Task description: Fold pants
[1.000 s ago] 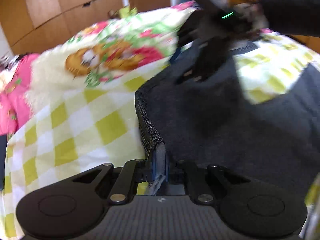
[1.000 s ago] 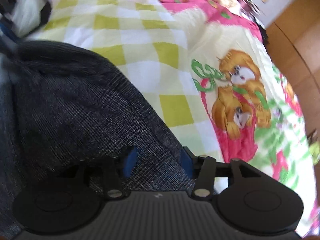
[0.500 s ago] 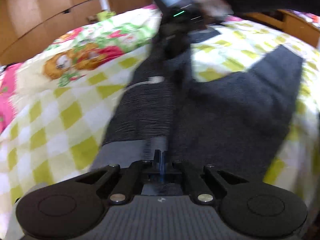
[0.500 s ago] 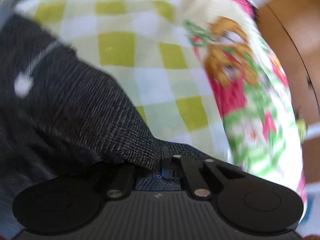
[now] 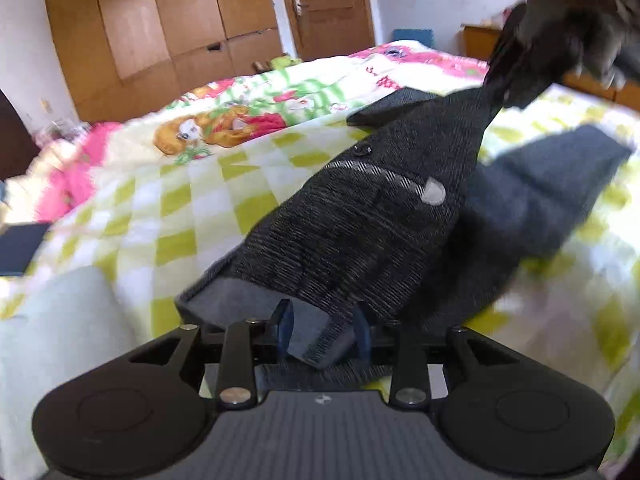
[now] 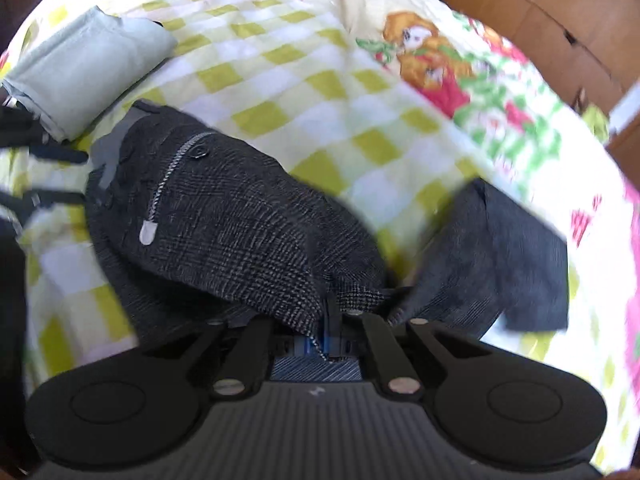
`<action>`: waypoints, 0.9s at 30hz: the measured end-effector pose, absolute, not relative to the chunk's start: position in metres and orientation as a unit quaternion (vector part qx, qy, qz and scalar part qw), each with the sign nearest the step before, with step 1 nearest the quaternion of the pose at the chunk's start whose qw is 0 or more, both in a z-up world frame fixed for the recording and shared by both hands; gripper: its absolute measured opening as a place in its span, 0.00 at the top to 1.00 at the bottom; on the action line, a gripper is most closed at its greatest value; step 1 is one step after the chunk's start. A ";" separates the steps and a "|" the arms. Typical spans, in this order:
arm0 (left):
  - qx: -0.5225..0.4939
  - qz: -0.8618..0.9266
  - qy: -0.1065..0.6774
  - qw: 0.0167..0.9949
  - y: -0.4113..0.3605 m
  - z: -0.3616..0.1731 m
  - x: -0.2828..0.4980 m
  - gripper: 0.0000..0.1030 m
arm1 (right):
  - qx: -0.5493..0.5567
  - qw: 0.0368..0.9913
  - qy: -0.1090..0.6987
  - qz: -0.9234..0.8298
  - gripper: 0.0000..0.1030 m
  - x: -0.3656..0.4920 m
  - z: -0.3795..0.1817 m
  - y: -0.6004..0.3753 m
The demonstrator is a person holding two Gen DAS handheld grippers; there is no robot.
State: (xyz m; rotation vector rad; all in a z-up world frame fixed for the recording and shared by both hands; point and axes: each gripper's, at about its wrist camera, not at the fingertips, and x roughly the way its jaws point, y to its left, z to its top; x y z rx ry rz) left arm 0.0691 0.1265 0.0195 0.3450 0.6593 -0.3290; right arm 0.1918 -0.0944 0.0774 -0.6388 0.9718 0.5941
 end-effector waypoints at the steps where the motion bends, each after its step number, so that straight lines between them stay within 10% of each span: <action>1: 0.190 -0.139 0.302 0.924 0.116 0.015 0.057 0.54 | -0.291 0.798 0.451 0.274 0.96 0.185 0.077 -0.094; 13: 0.390 -0.031 0.173 0.904 0.023 -0.040 0.076 0.34 | -0.205 0.831 0.445 0.262 0.96 0.185 0.112 -0.093; 17: 0.410 0.011 0.185 0.893 0.044 -0.040 0.099 0.69 | -0.207 0.830 0.448 0.259 0.96 0.186 0.113 -0.095; 23: 0.357 0.022 0.193 0.914 0.106 0.000 0.095 0.73 | -0.180 0.835 0.451 0.258 0.96 0.192 0.109 -0.097; 27: 0.336 -0.036 0.177 0.924 0.084 0.004 0.060 0.45 | -0.167 0.840 0.447 0.259 0.96 0.197 0.111 -0.095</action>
